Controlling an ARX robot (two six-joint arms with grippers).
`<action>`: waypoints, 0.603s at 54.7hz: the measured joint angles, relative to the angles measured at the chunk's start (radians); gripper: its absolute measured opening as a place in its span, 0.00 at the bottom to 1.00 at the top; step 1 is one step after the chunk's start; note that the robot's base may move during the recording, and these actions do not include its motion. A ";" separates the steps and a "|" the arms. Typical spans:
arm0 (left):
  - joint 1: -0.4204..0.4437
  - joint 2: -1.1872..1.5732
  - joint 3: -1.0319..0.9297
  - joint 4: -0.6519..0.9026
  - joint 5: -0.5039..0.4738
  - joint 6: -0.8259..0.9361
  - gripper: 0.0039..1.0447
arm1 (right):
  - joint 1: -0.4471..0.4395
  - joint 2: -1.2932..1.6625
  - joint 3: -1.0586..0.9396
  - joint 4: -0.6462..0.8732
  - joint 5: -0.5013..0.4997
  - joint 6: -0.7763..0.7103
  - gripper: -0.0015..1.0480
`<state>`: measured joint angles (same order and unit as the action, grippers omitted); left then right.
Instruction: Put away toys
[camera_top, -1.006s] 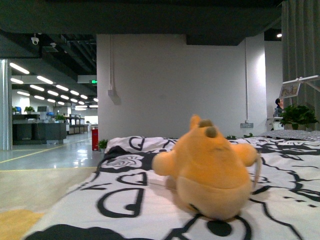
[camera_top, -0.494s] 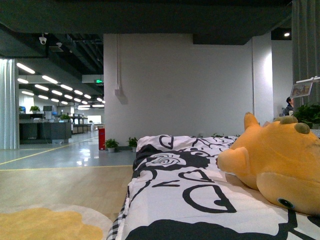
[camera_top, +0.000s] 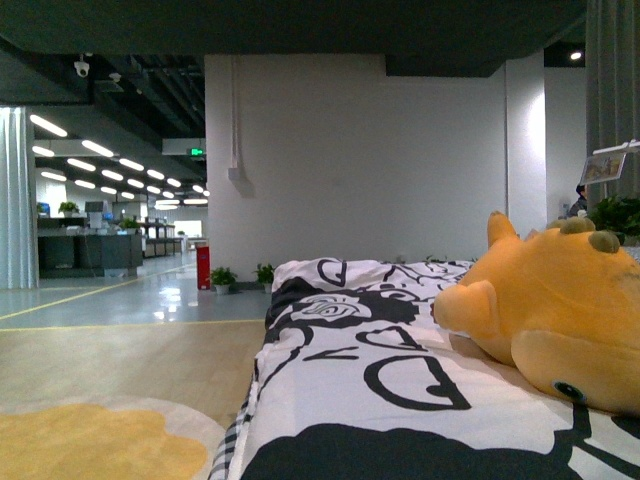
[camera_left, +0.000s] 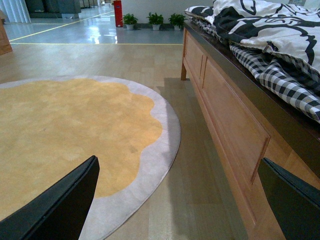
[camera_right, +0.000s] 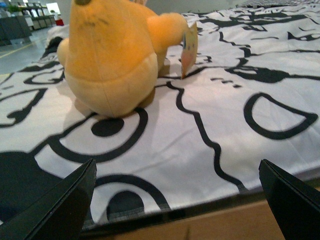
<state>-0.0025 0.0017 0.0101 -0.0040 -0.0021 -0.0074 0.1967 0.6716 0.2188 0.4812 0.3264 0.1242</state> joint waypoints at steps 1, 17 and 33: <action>0.000 0.000 0.000 0.000 0.000 0.000 0.94 | 0.006 0.031 0.011 0.028 0.004 -0.001 0.94; 0.000 0.000 0.000 0.000 0.000 0.000 0.94 | 0.076 0.452 0.211 0.340 0.084 -0.052 0.94; 0.000 0.000 0.000 0.000 0.000 0.000 0.94 | 0.085 0.642 0.351 0.439 0.109 -0.122 0.94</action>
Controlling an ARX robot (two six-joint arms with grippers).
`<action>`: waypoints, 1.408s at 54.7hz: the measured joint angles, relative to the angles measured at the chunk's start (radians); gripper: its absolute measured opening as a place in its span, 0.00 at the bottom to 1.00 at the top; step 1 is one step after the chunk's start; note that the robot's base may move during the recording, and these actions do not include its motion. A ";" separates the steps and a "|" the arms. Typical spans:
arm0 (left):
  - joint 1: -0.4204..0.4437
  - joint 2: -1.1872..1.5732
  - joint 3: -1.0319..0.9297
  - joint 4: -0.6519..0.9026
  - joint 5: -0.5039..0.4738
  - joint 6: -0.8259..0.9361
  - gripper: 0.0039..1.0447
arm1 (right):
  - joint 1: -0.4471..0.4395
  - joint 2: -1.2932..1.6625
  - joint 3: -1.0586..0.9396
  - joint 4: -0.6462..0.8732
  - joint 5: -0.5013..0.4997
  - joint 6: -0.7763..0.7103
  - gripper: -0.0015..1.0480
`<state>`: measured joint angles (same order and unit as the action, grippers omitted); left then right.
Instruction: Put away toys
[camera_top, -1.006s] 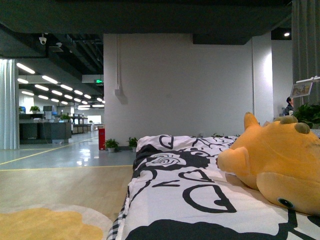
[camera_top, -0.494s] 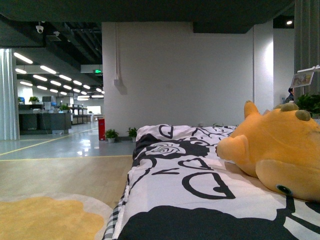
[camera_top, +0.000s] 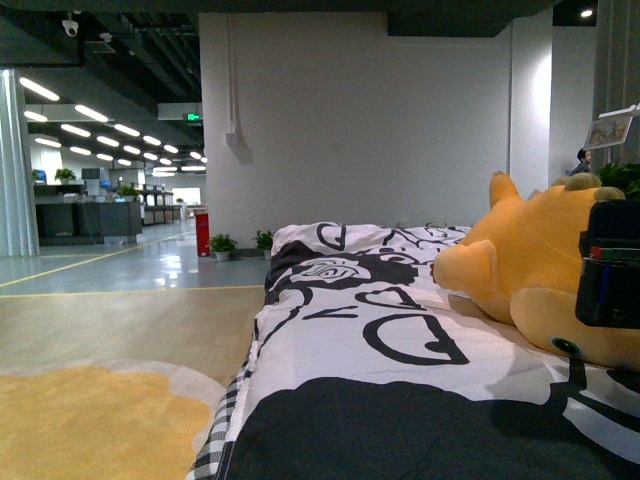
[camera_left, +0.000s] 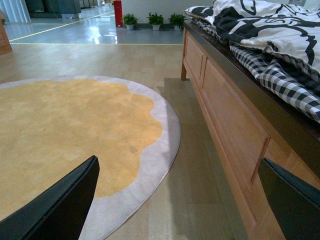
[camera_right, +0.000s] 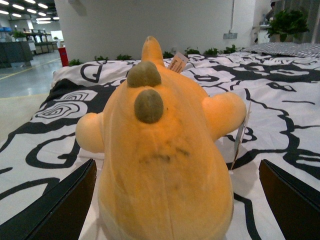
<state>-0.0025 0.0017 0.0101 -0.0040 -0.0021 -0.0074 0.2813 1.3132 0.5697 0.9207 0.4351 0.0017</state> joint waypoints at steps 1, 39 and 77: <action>0.000 0.000 0.000 0.000 0.000 0.000 0.94 | 0.002 0.011 0.008 0.008 0.003 -0.005 0.94; 0.000 0.000 0.000 0.000 0.000 0.000 0.94 | -0.050 0.304 0.212 0.126 0.010 -0.214 0.94; 0.000 0.000 0.000 0.000 0.000 0.000 0.94 | -0.091 0.175 0.263 -0.174 -0.292 0.001 0.09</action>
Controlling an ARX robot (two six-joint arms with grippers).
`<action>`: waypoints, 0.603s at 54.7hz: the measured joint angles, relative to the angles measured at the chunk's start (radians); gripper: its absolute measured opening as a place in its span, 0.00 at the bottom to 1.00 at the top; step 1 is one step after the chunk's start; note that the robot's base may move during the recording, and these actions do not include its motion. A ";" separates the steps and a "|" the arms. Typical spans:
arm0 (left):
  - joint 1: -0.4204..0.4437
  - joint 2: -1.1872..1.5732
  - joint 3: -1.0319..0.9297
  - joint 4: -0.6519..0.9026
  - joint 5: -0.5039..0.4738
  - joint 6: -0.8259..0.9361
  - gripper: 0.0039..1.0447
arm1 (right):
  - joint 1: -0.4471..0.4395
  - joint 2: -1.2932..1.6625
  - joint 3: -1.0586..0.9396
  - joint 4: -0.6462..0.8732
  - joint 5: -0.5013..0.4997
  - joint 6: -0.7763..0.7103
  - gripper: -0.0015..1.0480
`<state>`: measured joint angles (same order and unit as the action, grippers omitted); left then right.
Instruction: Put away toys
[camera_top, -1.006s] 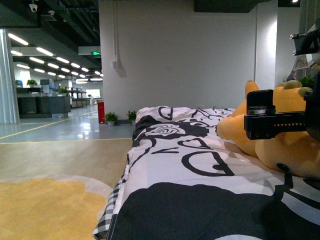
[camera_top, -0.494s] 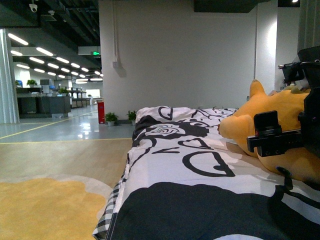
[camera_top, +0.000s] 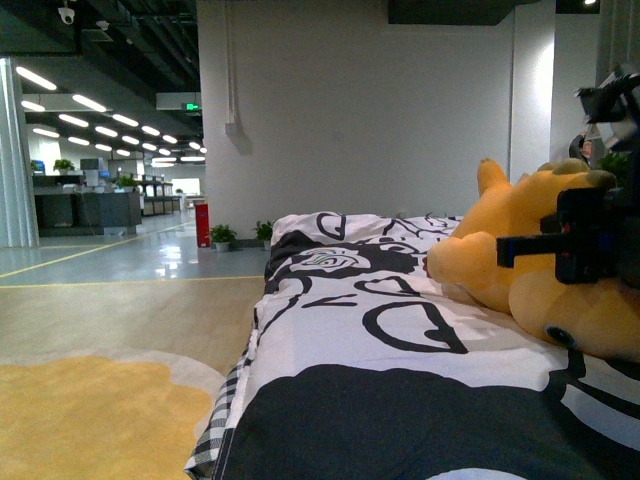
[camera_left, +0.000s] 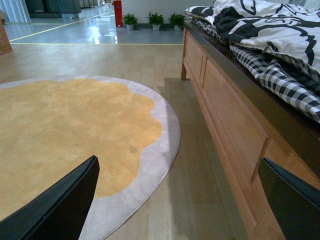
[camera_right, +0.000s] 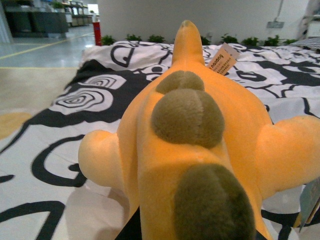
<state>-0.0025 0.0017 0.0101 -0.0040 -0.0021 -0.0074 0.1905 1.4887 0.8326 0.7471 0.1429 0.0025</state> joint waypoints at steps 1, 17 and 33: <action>0.000 0.000 0.000 0.000 0.000 0.000 0.94 | -0.002 -0.007 0.000 -0.008 -0.012 0.008 0.09; 0.000 0.000 0.000 0.000 0.000 0.000 0.94 | -0.039 -0.292 -0.018 -0.201 -0.326 0.171 0.07; 0.000 0.000 0.000 0.000 0.000 0.000 0.94 | -0.088 -0.620 -0.146 -0.357 -0.429 0.278 0.07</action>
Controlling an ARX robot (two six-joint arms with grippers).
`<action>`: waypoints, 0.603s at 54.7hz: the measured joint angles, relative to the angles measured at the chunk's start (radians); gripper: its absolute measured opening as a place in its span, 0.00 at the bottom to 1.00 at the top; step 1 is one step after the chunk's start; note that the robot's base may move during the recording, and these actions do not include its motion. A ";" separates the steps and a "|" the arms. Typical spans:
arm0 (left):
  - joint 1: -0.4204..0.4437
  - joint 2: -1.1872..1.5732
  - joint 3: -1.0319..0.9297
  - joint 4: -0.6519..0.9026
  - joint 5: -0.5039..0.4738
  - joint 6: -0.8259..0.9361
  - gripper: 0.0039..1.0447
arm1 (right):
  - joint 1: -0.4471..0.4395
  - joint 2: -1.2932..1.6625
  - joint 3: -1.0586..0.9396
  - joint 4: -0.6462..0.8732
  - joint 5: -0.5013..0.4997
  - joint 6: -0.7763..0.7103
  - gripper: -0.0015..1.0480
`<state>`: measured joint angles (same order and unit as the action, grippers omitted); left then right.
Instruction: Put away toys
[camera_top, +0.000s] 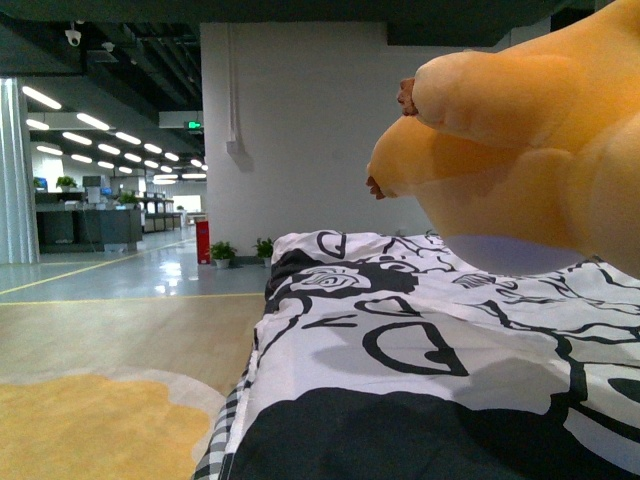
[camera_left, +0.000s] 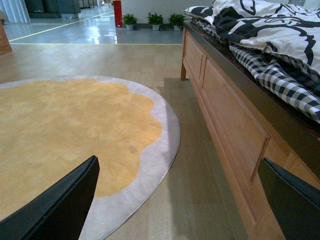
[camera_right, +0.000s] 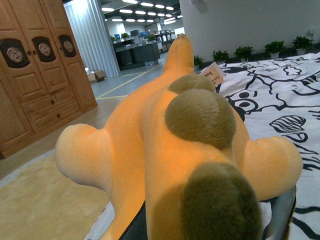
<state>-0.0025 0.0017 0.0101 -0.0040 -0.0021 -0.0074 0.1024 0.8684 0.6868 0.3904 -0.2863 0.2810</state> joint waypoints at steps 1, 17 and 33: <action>0.000 0.000 0.000 0.000 0.000 0.000 0.94 | -0.001 -0.022 -0.011 -0.008 -0.005 0.008 0.07; 0.000 0.000 0.000 0.000 0.000 0.000 0.94 | -0.011 -0.301 -0.141 -0.161 0.020 0.093 0.07; 0.000 0.000 0.000 0.000 0.000 0.000 0.94 | 0.001 -0.333 -0.159 -0.229 0.063 0.093 0.07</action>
<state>-0.0025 0.0017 0.0101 -0.0040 -0.0021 -0.0074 0.1036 0.5354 0.5274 0.1616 -0.2237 0.3737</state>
